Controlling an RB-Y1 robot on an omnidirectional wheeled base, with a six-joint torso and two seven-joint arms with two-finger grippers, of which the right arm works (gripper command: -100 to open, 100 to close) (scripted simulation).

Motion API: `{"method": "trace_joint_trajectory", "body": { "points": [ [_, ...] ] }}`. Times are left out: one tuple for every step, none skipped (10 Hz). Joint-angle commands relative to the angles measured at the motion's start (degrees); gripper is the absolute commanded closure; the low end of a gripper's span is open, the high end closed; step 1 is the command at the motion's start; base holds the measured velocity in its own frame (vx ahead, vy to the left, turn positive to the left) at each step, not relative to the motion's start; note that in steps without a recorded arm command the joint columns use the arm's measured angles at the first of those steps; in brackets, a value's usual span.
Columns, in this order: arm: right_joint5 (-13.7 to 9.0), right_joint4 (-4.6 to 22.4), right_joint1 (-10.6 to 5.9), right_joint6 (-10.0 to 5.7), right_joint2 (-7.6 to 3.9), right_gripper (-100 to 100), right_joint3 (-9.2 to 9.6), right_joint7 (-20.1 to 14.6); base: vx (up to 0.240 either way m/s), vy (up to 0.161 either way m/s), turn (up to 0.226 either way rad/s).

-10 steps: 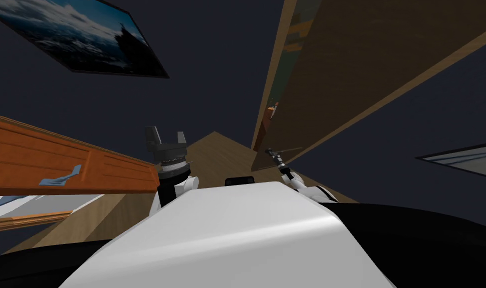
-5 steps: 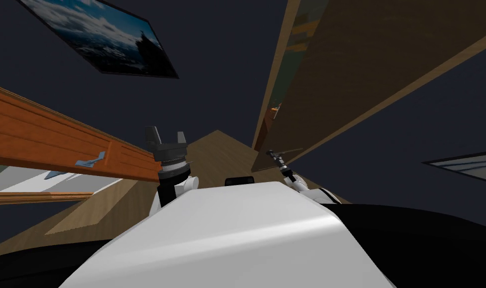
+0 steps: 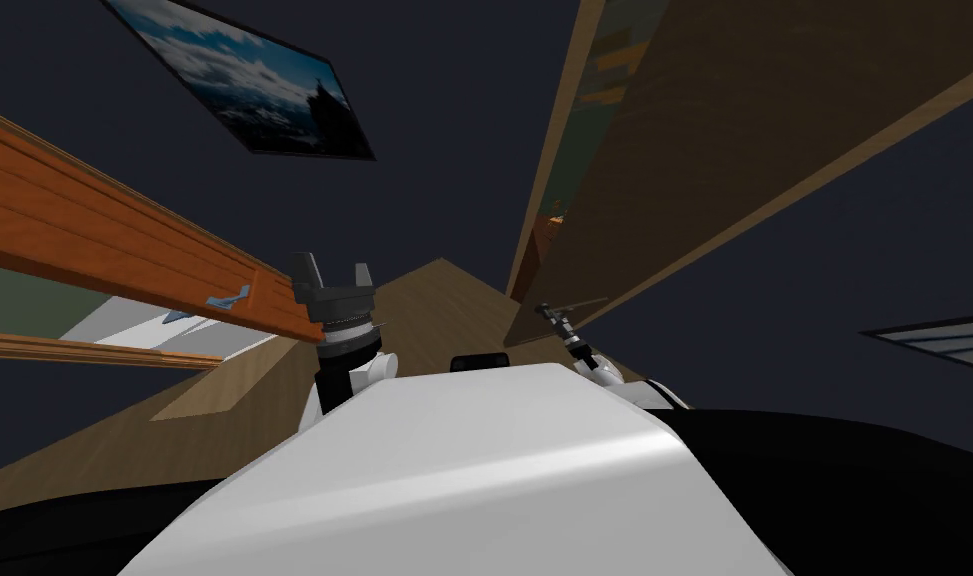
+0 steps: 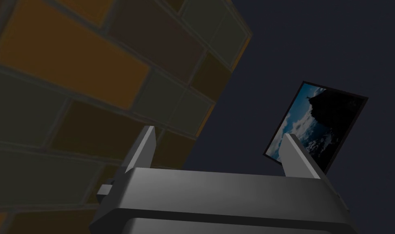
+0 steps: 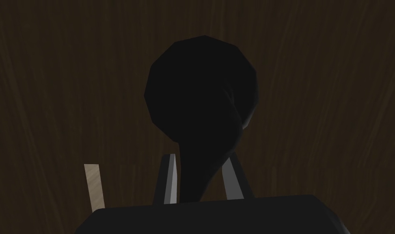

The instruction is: Pull the door open

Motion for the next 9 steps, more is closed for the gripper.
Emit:
{"method": "trace_joint_trajectory", "body": {
  "points": [
    [-0.13,0.30,0.87,-1.68,-0.87,100,-0.29,-0.26,-0.109,-0.034,0.124],
    [-0.10,0.60,1.32,-2.62,-1.19,100,-0.28,-0.46,-0.159,-0.082,0.155],
    [-0.02,0.95,0.65,-2.00,-0.59,100,-0.12,-0.19,-0.072,-0.042,0.042],
    [0.06,1.47,0.96,-3.00,-0.75,100,-0.08,-0.32,-0.125,-0.063,0.168],
    [0.06,1.59,1.04,-3.24,-0.82,100,-0.09,-0.35,-0.167,-0.065,0.146],
    [0.07,1.88,1.22,-3.80,-0.97,100,-0.13,-0.41,-0.165,-0.075,0.156],
    [0.09,2.19,1.42,-4.41,-1.15,100,-0.16,-0.47,-0.167,-0.102,0.199],
    [0.09,2.35,1.52,-4.72,-1.24,100,-0.18,-0.50,-0.166,-0.104,0.126],
    [0.11,2.68,1.74,-5.37,-1.43,100,-0.22,-0.57,-0.188,-0.082,0.149]
  ]
}}
